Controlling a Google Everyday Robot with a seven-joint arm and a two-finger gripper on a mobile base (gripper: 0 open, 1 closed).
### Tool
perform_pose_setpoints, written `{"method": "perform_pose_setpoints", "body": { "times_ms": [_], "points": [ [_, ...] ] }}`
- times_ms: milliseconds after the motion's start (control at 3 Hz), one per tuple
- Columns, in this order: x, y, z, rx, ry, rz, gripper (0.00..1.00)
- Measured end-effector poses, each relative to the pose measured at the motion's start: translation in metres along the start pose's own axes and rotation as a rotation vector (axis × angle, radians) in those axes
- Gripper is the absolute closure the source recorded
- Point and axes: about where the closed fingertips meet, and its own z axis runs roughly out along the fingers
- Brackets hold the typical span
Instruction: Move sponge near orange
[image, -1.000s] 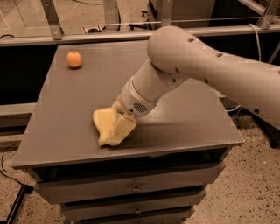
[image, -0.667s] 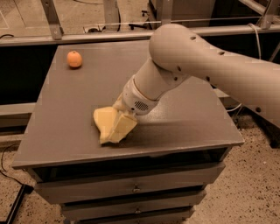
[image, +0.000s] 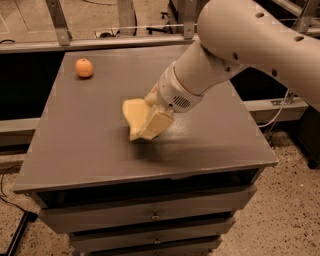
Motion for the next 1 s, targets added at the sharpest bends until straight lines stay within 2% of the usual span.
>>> {"method": "perform_pose_setpoints", "body": {
  "times_ms": [333,667,1000],
  "points": [
    [0.014,-0.021,-0.06,0.114,0.057,-0.007,1.0],
    [0.014,-0.021,-0.06,0.114,0.057,-0.007,1.0],
    [0.01,-0.031,-0.058,0.145,0.023,-0.009,1.0]
  ]
}}
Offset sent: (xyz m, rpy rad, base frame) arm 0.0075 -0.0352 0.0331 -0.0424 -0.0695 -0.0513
